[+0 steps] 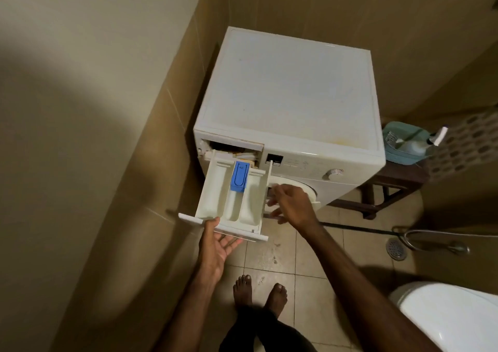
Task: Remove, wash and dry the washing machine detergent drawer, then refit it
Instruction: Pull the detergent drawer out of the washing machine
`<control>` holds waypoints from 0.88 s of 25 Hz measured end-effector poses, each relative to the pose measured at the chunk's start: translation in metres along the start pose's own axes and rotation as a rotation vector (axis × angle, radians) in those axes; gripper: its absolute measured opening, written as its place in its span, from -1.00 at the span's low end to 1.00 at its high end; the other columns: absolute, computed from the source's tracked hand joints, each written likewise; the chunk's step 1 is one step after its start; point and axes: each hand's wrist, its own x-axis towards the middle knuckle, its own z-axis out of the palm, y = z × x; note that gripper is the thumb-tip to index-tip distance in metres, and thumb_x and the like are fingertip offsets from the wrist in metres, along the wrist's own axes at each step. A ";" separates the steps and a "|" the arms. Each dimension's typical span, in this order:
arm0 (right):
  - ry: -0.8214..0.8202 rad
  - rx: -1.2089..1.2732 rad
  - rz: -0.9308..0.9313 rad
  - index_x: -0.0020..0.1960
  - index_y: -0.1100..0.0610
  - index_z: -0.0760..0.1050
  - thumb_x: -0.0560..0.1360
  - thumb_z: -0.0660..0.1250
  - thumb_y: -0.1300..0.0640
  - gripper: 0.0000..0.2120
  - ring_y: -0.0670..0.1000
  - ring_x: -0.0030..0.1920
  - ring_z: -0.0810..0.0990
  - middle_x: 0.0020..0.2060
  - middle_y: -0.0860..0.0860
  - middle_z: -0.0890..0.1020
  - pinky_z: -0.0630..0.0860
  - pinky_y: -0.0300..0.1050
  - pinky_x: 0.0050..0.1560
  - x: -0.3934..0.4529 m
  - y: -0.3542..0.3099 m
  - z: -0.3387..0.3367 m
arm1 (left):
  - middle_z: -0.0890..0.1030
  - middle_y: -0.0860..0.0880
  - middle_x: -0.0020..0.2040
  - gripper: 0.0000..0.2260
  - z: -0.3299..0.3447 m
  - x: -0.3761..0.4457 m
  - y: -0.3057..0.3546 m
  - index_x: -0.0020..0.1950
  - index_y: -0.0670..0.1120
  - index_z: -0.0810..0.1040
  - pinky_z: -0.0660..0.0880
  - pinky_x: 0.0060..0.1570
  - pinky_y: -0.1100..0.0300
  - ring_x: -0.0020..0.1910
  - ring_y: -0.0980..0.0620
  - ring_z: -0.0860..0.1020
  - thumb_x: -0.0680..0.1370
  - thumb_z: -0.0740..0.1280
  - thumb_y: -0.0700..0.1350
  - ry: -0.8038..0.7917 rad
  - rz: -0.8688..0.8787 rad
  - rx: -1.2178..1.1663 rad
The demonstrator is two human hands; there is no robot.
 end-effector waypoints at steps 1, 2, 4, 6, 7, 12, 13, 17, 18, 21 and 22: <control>0.044 0.026 0.023 0.21 0.15 0.61 0.75 0.16 -0.09 -0.63 0.09 -0.20 0.75 -0.09 0.06 0.73 0.71 0.11 -0.16 -0.012 0.017 -0.016 | 0.67 -0.21 0.25 -0.49 0.002 -0.005 -0.004 0.42 -0.14 0.47 0.51 0.31 -0.27 0.20 -0.20 0.67 0.55 0.39 0.08 -0.024 -0.002 0.018; 0.072 0.041 0.060 0.21 0.14 0.60 0.74 0.16 -0.10 -0.63 0.08 -0.19 0.75 -0.06 0.08 0.73 0.72 0.12 -0.14 -0.024 0.034 -0.030 | 0.67 -0.20 0.26 -0.47 0.005 -0.011 -0.008 0.43 -0.14 0.46 0.51 0.31 -0.28 0.21 -0.20 0.67 0.54 0.40 0.08 -0.045 -0.004 0.041; 0.086 0.077 0.155 0.26 0.13 0.58 0.72 0.17 -0.16 -0.59 0.08 -0.12 0.74 0.01 0.11 0.71 0.73 0.12 -0.14 -0.044 0.070 -0.051 | 0.66 -0.21 0.27 -0.40 0.019 -0.021 -0.017 0.44 -0.14 0.45 0.51 0.31 -0.29 0.22 -0.21 0.66 0.47 0.42 0.11 -0.088 -0.021 0.105; 0.043 0.132 0.240 0.39 0.08 0.52 0.68 0.19 -0.28 -0.49 0.07 0.00 0.70 0.10 0.06 0.67 0.70 0.03 -0.16 -0.064 0.096 -0.066 | 0.66 -0.23 0.27 -0.33 0.041 -0.030 -0.028 0.44 -0.14 0.45 0.53 0.29 -0.27 0.24 -0.20 0.66 0.41 0.44 0.14 -0.150 -0.034 0.181; 0.021 0.182 0.276 0.44 0.04 0.48 0.65 0.20 -0.34 -0.44 0.07 0.07 0.68 0.14 0.04 0.64 0.67 0.01 -0.13 -0.074 0.108 -0.073 | 0.66 -0.22 0.27 -0.31 0.055 -0.035 -0.035 0.44 -0.14 0.45 0.55 0.28 -0.25 0.24 -0.20 0.65 0.38 0.45 0.15 -0.177 -0.044 0.216; 0.065 0.417 0.347 0.39 -0.11 0.48 0.52 0.20 -0.50 -0.37 0.03 0.31 0.55 0.32 -0.02 0.59 0.58 0.12 0.21 -0.128 0.169 -0.111 | 0.70 -0.17 0.20 -0.47 0.126 -0.071 -0.092 0.39 -0.13 0.48 0.60 0.19 -0.19 0.23 -0.16 0.66 0.49 0.41 0.08 -0.320 -0.134 0.339; 0.079 0.485 0.340 0.38 -0.12 0.49 0.52 0.20 -0.51 -0.37 0.01 0.31 0.55 0.31 -0.06 0.59 0.57 0.11 0.22 -0.140 0.181 -0.120 | 0.70 -0.18 0.19 -0.53 0.138 -0.079 -0.107 0.39 -0.14 0.48 0.58 0.21 -0.21 0.23 -0.18 0.65 0.54 0.38 0.05 -0.348 -0.157 0.358; 0.234 0.621 0.306 0.15 -0.17 0.57 0.56 0.27 -0.41 -0.62 -0.09 0.21 0.57 0.16 -0.17 0.62 0.56 0.10 0.29 -0.202 0.226 -0.158 | 0.72 -0.18 0.13 -0.54 0.188 -0.126 -0.170 0.37 -0.11 0.50 0.61 0.13 -0.20 0.15 -0.16 0.69 0.51 0.37 0.03 -0.454 -0.210 0.470; 0.280 0.655 0.290 0.14 -0.14 0.59 0.53 0.31 -0.42 -0.59 -0.05 0.21 0.59 0.15 -0.14 0.65 0.55 0.10 0.31 -0.216 0.239 -0.166 | 0.73 -0.17 0.12 -0.52 0.198 -0.138 -0.185 0.36 -0.11 0.51 0.64 0.08 -0.17 0.13 -0.14 0.70 0.49 0.40 0.05 -0.484 -0.215 0.495; 0.412 0.762 0.218 0.25 -0.03 0.66 0.48 0.42 -0.40 -0.46 0.00 0.22 0.66 0.15 -0.09 0.74 0.56 0.02 0.29 -0.260 0.279 -0.193 | 0.71 -0.17 0.17 -0.49 0.223 -0.180 -0.233 0.39 -0.11 0.50 0.65 0.05 -0.15 0.17 -0.14 0.69 0.49 0.44 0.06 -0.563 -0.244 0.577; 0.466 0.791 0.209 0.28 0.01 0.66 0.53 0.43 -0.32 -0.50 0.00 0.21 0.68 0.14 -0.08 0.75 0.58 -0.06 0.25 -0.277 0.292 -0.203 | 0.70 -0.17 0.19 -0.50 0.229 -0.195 -0.250 0.40 -0.12 0.50 0.63 0.12 -0.19 0.20 -0.15 0.67 0.52 0.42 0.05 -0.589 -0.259 0.609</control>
